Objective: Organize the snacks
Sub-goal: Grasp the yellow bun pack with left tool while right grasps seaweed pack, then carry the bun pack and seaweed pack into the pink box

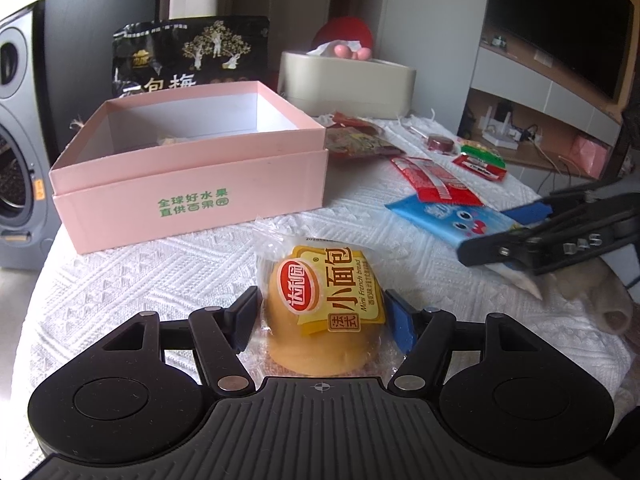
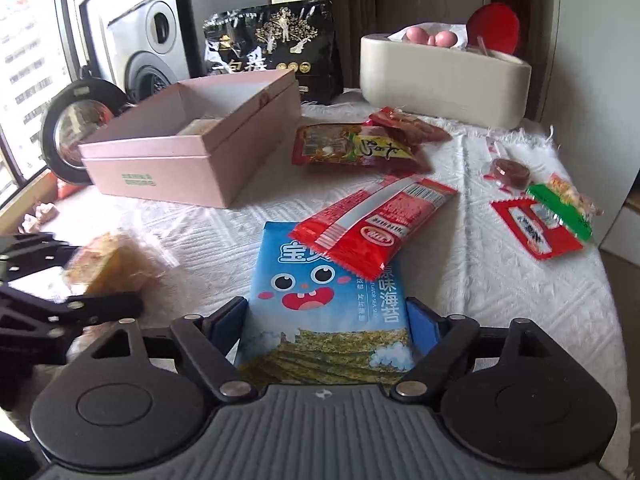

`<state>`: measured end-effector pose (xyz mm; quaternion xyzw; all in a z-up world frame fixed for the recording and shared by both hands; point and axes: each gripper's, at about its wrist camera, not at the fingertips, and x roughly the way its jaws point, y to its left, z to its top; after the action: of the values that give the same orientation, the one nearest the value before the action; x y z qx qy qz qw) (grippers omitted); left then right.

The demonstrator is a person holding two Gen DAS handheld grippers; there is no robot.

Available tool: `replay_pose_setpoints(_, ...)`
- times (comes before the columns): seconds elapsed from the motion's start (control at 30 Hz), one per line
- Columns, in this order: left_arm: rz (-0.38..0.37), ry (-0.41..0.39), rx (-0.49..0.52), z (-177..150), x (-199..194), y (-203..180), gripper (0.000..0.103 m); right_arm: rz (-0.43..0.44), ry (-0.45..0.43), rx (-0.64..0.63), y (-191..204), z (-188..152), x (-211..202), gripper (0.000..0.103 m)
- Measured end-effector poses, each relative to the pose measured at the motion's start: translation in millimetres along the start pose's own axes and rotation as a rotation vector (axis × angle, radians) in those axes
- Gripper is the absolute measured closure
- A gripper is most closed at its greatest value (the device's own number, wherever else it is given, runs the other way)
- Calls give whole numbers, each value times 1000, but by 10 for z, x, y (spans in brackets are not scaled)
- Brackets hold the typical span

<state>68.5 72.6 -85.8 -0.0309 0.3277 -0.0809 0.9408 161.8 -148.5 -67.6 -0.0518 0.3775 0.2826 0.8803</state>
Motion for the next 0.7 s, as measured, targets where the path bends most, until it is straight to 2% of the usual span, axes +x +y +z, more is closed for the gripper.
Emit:
replay_pose_setpoints(0.1,-8,-1,-14,-23,-56,9,35,76,15,29,35,-83,-193,20)
replay_pose_setpoints(0.2,-30,3,-25,-96,-195,-28,39,107,1,-2,171,-142,-431,21)
replay_pose_setpoints(0.3,-89,-6,-67,-156,-399,-4,40,208,-51,-46,318,-115,-758,21)
replay_pose_setpoints(0.37,-123,-53,-119,-106,-590,61,41,262,-114,-84,426,-27,-998,22)
replay_pose_setpoints(0.47,-132,-182,-159,143,-901,213,41,280,-202,-147,595,247,-1281,21)
replay_pose_setpoints(0.53,-96,-260,-169,440,-1052,361,41,268,-263,-192,704,476,-1408,21)
replay_pose_setpoints(0.63,-6,-315,-168,904,-1043,597,41,210,-359,-249,870,870,-1498,21)
replay_pose_setpoints(0.7,40,-294,-194,1208,-859,798,41,189,-383,-260,955,1150,-1444,21)
